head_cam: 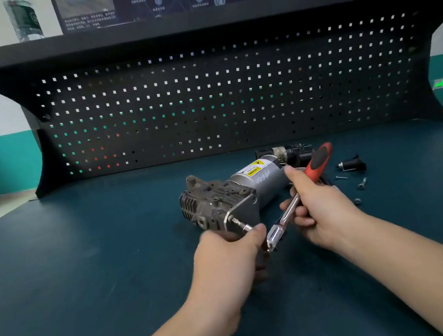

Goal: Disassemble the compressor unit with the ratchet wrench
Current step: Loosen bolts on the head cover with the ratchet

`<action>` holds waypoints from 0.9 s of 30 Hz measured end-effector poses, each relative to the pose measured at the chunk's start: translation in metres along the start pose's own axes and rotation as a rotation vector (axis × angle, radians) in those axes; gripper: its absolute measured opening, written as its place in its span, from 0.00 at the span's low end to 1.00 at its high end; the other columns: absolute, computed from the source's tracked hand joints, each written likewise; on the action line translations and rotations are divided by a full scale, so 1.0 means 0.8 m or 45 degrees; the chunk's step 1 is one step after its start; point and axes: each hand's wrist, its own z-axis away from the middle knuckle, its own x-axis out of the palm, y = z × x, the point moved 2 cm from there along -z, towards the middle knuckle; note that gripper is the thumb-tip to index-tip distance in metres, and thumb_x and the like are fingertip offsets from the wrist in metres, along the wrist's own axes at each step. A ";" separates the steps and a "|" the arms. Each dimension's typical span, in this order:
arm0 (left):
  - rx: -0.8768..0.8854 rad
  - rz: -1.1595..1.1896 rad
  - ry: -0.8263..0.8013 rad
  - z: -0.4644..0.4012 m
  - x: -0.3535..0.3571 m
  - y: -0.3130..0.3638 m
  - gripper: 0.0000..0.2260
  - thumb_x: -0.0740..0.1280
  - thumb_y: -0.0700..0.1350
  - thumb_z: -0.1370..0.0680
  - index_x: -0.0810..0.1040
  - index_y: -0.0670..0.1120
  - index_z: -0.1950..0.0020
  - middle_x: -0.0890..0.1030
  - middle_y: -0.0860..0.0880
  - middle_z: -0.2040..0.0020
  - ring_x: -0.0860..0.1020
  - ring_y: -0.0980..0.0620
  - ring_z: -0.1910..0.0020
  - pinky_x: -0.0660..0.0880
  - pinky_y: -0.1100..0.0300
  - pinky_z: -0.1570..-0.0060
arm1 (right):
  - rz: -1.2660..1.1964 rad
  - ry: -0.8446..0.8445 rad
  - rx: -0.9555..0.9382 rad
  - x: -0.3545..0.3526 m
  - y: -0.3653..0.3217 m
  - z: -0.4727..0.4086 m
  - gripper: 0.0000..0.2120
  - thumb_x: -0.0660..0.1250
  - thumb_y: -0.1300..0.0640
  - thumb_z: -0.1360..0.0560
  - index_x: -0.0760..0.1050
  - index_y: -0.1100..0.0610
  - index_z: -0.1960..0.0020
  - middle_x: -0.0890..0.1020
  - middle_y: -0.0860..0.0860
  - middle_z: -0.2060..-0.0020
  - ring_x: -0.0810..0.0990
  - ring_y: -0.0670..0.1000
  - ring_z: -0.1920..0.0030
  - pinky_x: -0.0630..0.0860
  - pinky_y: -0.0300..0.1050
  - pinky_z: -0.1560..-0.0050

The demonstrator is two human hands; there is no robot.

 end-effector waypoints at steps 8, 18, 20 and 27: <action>0.606 -0.570 -0.248 -0.051 -0.049 0.033 0.09 0.71 0.43 0.26 0.79 0.57 0.52 0.78 0.55 0.55 0.75 0.58 0.64 0.71 0.71 0.64 | -0.060 -0.180 -0.081 0.009 -0.013 0.006 0.12 0.71 0.53 0.26 0.71 0.58 0.61 0.79 0.53 0.77 0.61 0.42 0.84 0.55 0.31 0.85; 0.750 -0.473 -0.404 -0.065 -0.059 0.017 0.13 0.72 0.39 0.27 0.81 0.57 0.49 0.73 0.65 0.60 0.74 0.60 0.63 0.73 0.66 0.53 | -0.089 -0.401 -0.497 0.022 -0.034 0.034 0.08 0.64 0.57 0.21 0.71 0.59 0.58 0.76 0.50 0.76 0.60 0.42 0.82 0.58 0.32 0.82; 0.763 -0.479 -0.411 -0.066 -0.059 0.015 0.13 0.71 0.40 0.27 0.81 0.56 0.49 0.73 0.64 0.58 0.74 0.59 0.62 0.74 0.64 0.51 | 0.023 -0.370 -0.662 0.028 -0.038 0.040 0.09 0.65 0.56 0.22 0.71 0.58 0.59 0.75 0.49 0.76 0.62 0.43 0.82 0.59 0.33 0.81; 0.809 -0.431 -0.351 -0.070 -0.062 0.013 0.10 0.73 0.44 0.28 0.82 0.58 0.51 0.74 0.63 0.58 0.74 0.59 0.60 0.71 0.69 0.54 | 0.398 -0.243 -1.068 0.036 -0.041 0.055 0.10 0.66 0.46 0.24 0.73 0.50 0.61 0.77 0.47 0.74 0.69 0.43 0.77 0.65 0.34 0.75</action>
